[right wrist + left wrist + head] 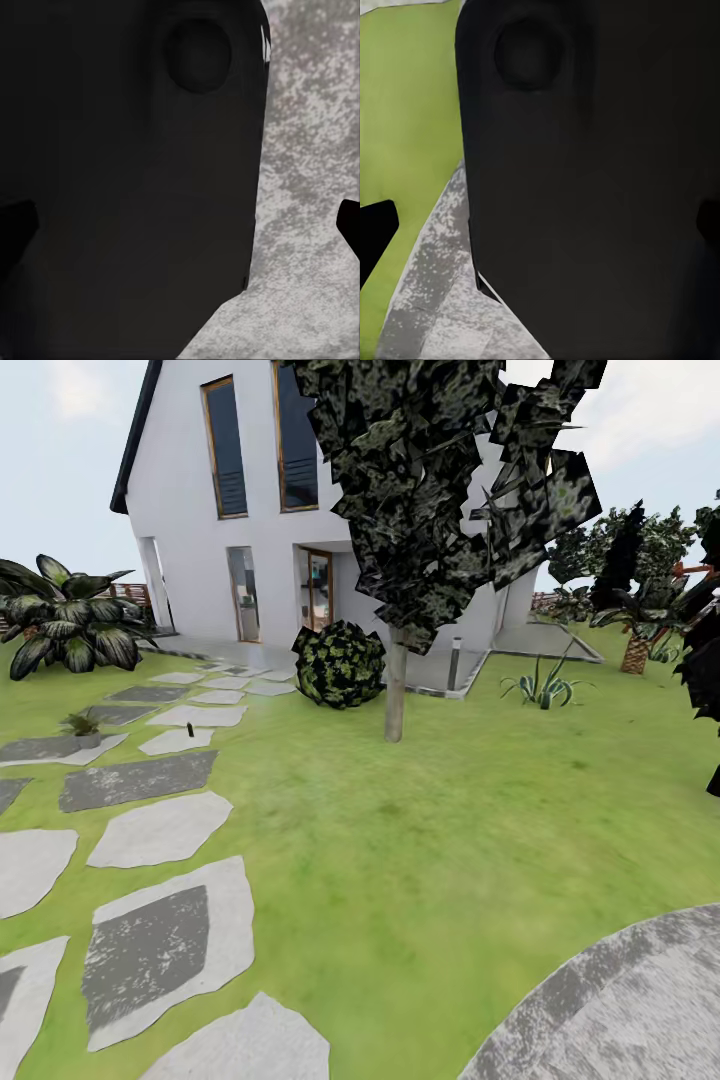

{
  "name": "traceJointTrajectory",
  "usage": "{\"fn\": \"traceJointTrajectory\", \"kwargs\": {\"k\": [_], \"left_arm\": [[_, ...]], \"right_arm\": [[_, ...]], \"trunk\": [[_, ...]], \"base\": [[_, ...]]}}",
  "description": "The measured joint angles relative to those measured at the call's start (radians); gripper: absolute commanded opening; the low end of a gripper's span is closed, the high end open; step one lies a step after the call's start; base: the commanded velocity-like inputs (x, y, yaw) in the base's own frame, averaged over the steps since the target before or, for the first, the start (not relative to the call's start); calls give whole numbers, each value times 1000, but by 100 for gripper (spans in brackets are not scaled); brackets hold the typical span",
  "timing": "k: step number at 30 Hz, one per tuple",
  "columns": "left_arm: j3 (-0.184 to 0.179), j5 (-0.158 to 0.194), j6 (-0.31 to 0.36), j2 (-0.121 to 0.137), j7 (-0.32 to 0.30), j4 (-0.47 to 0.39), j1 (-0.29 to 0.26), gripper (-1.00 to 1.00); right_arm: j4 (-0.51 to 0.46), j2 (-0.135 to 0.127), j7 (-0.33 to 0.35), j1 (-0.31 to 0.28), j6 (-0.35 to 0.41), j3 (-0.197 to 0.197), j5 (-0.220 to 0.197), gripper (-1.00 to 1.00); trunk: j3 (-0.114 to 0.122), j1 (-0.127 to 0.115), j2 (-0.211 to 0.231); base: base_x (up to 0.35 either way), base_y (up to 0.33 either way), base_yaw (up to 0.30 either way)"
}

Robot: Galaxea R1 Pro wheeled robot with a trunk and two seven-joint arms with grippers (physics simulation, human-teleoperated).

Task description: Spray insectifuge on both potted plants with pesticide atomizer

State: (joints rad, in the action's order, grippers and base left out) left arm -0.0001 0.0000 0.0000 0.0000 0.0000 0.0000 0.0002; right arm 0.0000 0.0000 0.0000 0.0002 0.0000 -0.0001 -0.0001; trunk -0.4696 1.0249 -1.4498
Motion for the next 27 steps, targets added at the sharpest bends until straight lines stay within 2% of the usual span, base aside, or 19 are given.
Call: {"fn": "traceJointTrajectory", "kwargs": {"k": [3, 18, 20, 27], "left_arm": [[1, 1, 7, -5, -4, 17, 8, 100], [-2, 2, 7, -1, -3, 6, 10, 100], [-4, 2, 6, 2, -4, 3, 9, 100], [-6, -1, -23, 20, -2, -4, 5, 100]], "right_arm": [[-16, 16, -4, 0, -1, 0, 0, 100], [-41, 28, -4, -1, -14, -2, 0, 100], [-42, 26, -5, 0, -24, -1, 0, 100], [-45, -12, -5, -1, -63, -5, -1, 100]], "trunk": [[0, 0, 0], [0, 0, 0], [0, 0, 0], [0, 0, 0]], "base": [[0, 0, 0], [0, 0, 0], [0, 0, 0], [0, 0, 0]]}}
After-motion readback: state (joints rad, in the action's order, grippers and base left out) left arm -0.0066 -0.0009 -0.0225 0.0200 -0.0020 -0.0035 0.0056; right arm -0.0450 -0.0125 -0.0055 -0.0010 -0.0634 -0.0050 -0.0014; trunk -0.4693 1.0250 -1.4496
